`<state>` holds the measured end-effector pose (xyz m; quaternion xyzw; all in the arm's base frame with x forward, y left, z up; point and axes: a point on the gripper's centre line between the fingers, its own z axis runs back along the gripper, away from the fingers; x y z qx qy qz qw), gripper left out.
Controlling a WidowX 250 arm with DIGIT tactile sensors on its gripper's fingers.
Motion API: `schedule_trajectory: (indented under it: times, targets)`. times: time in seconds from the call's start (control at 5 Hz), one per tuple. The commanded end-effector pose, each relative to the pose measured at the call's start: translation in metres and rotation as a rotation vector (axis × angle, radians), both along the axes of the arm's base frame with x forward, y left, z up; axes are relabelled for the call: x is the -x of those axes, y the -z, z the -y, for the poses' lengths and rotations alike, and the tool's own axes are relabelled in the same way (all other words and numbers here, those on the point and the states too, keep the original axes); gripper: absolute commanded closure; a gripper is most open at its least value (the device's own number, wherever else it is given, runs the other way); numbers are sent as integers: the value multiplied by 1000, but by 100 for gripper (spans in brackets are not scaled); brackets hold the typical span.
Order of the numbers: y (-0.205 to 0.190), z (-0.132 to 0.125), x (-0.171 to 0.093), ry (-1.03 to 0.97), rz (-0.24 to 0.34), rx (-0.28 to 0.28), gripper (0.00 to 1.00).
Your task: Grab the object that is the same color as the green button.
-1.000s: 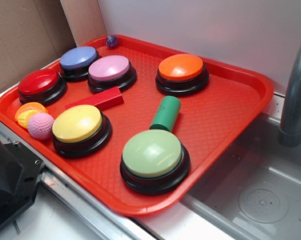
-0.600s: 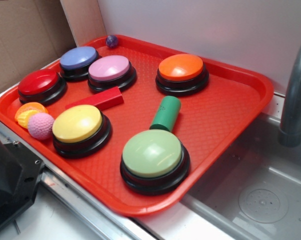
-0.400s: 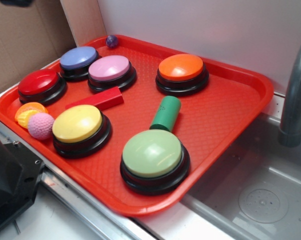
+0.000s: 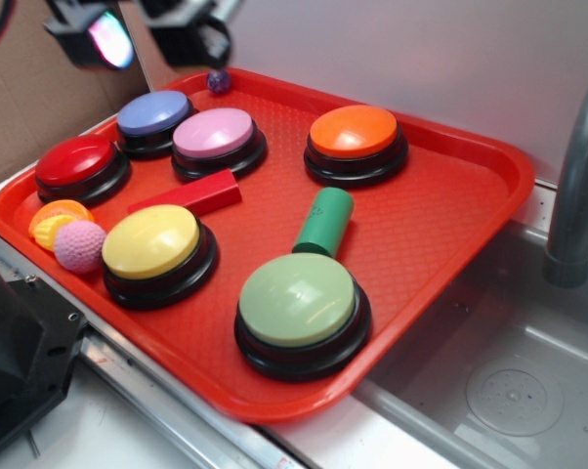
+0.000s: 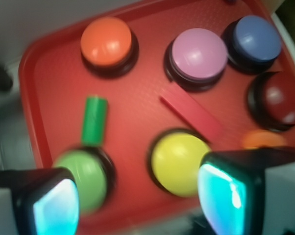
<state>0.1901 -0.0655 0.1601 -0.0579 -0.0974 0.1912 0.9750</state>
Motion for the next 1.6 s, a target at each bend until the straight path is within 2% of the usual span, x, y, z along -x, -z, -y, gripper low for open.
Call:
schedule_trajectory:
  times: [0.0,0.2,0.4,0.6,0.8,1.0,1.2,1.4]
  targets:
    - [66,43,-57,-99,38,55,0]
    - [96,51,-65,-133,25,-3,0]
    - [110,50,-67,-155,-16,16,0]
    - [119,48,-67,-190,3,5,0]
    - [126,45,-66,-247,11,1,99]
    - [131,45,-67,-237,-20,-7,100]
    - [126,42,-69,-224,-23,-12,100]
    - [97,31,-75,-65,-69,-20,100]
